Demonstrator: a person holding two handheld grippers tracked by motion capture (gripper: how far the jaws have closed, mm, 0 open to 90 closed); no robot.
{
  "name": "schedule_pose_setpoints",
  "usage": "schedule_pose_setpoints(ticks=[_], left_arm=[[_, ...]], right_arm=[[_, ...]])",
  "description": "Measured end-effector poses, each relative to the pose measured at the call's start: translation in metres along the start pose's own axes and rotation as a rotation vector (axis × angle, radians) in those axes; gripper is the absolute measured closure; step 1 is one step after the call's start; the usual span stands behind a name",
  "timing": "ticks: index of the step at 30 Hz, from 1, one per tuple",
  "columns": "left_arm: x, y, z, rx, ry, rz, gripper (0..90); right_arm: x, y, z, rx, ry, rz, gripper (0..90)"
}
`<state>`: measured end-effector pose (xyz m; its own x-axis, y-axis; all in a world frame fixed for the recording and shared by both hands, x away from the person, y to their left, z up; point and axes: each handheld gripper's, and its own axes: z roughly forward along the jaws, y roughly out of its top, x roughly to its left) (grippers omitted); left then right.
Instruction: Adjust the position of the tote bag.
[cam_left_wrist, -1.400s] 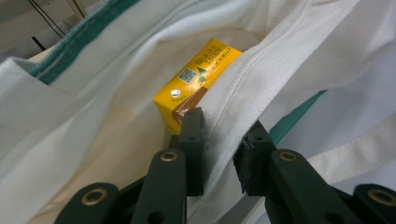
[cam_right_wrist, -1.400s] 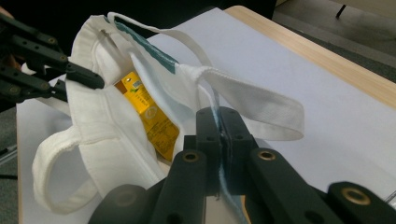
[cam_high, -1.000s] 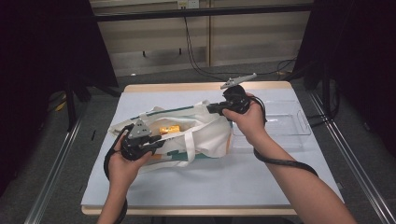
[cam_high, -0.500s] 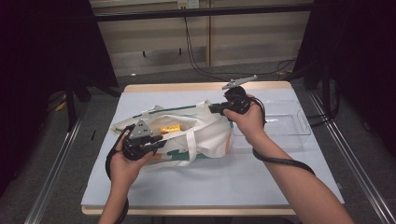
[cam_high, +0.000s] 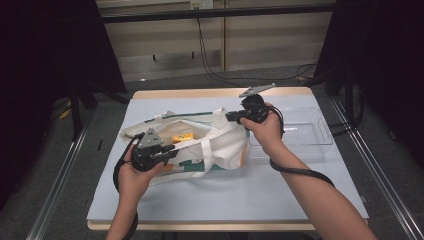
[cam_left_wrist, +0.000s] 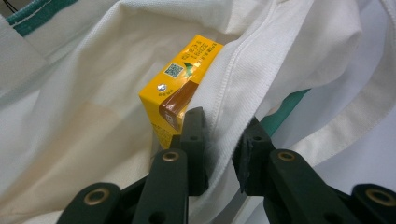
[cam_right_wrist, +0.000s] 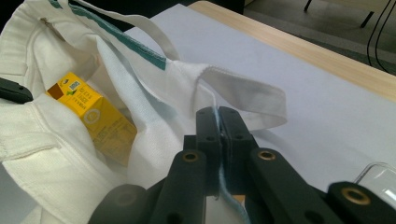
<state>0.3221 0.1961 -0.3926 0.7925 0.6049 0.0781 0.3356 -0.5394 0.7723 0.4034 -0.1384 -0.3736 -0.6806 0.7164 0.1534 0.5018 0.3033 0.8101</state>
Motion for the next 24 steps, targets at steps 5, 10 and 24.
schedule_pose_setpoints(ticks=[5, 10, 24], left_arm=[[0.001, 0.0, 0.0, -0.003, 0.003, 0.002, 75.8], [0.003, 0.0, 0.0, 0.0, 0.002, -0.008, 75.8], [0.005, 0.003, -0.001, 0.01, -0.001, -0.01, 75.5]], right_arm=[[-0.001, 0.0, -0.001, -0.009, 0.016, -0.01, 86.7], [0.003, 0.003, -0.004, -0.021, 0.042, -0.024, 77.4], [0.023, 0.019, -0.023, -0.071, 0.052, -0.087, 40.0]])
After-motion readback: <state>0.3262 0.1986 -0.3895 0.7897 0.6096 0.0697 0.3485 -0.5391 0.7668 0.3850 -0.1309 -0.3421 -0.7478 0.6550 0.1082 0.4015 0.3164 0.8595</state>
